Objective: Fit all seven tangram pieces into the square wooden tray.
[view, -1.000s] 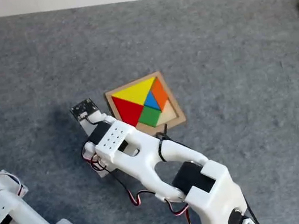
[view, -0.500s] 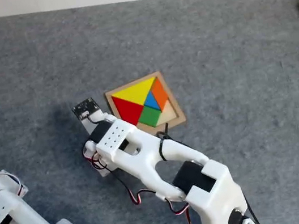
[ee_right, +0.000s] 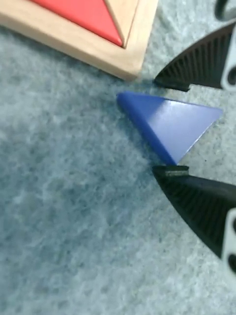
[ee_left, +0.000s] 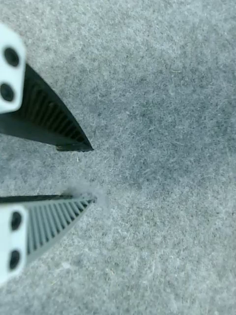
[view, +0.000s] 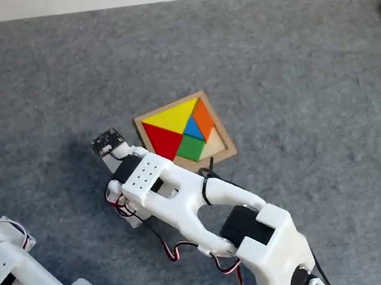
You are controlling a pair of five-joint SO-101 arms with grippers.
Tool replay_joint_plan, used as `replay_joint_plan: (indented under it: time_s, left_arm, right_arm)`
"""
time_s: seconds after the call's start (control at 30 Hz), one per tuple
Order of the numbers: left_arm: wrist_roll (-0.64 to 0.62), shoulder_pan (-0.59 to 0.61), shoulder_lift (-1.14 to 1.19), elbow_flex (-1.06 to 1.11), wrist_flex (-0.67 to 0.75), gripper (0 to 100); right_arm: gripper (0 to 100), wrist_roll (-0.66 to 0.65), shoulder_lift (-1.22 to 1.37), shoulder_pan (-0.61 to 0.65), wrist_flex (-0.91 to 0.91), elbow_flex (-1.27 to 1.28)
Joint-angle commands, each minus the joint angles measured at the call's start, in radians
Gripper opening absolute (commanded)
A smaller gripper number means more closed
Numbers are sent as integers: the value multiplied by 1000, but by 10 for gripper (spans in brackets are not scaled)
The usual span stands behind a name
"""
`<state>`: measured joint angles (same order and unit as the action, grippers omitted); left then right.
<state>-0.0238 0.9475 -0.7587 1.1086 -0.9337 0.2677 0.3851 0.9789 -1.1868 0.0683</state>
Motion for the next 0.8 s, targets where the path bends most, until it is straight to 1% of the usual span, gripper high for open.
replay_joint_plan:
  time_s: [0.0,0.13,0.2,0.27,0.37,0.5,0.7,0.77]
  left_arm:
    - [-8,-13,-22,-35,8,147]
    - [-8,-13,-22,-35,8,147]
    - [-8,-13,-22,-35,8,147]
    - [-8,-13,-22,-35,8,147]
    - [-8,-10,-22,-35,8,147]
    - [-8,-10,-22,-35,8,147]
    - [-8,-10,-22,-35,8,147]
    - [-8,-10,-22,-35,8,147]
  right_arm:
    - [248,-20,-16,-7,-8,-2]
    - [246,-20,25,-7,-8,-8]
    - [217,-20,74,-7,-16,-12]
    - [180,-21,120,-12,-67,-27]
    - [152,-21,154,-18,-145,-128]
    - [149,-21,159,-18,-229,-206]
    - [149,-23,154,-31,-315,-219]
    - [149,-46,153,-39,-344,-249]
